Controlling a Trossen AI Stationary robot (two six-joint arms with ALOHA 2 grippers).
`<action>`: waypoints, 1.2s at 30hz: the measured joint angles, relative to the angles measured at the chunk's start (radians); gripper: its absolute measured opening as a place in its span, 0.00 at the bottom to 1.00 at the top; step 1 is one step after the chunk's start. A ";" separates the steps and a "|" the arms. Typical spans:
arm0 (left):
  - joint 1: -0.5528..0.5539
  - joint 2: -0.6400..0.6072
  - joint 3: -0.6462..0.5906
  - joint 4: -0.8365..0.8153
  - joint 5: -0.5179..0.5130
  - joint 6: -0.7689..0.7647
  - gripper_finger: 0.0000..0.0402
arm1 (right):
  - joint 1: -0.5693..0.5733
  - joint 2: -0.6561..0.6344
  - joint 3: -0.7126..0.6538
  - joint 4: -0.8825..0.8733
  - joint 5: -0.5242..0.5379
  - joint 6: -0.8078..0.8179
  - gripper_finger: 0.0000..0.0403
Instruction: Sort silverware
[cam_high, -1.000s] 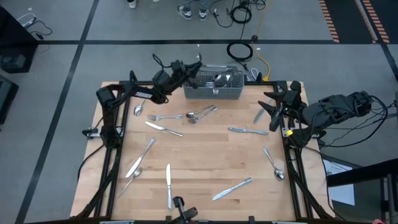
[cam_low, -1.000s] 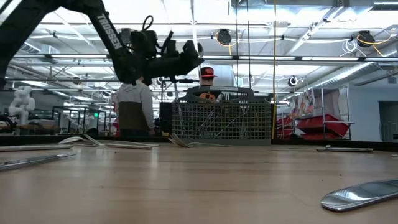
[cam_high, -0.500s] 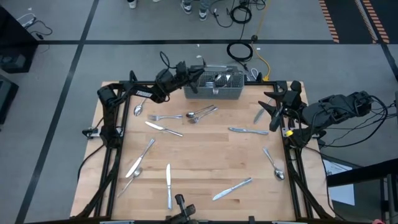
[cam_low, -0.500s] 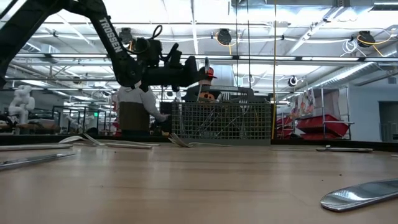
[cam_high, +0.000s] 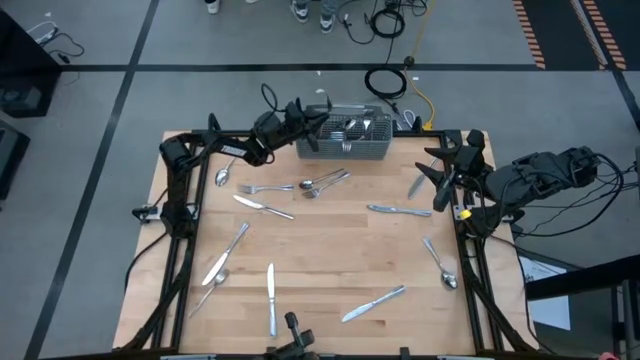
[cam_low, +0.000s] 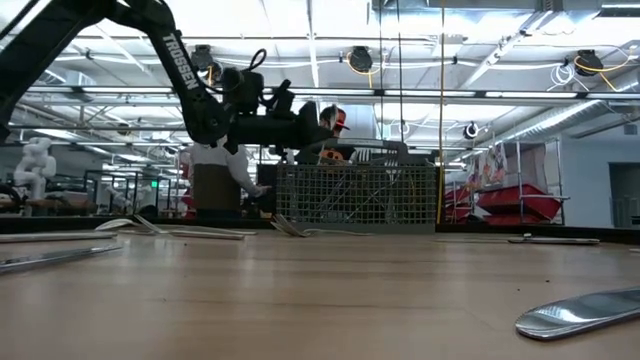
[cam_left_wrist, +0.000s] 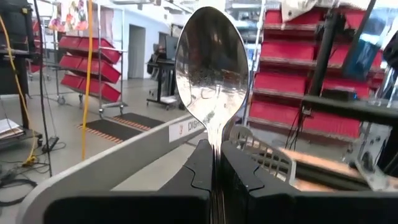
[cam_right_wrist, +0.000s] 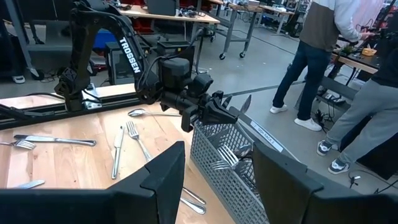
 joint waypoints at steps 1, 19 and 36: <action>0.000 0.005 0.000 0.010 -0.001 -0.001 0.04 | 0.000 0.000 0.000 0.000 0.000 0.000 0.44; 0.000 0.007 0.002 -0.041 0.013 0.039 0.20 | 0.000 0.000 0.000 0.001 -0.002 -0.011 0.44; -0.010 -0.302 0.030 -0.194 0.061 -0.043 0.23 | 0.000 0.000 0.000 0.017 -0.009 -0.024 0.44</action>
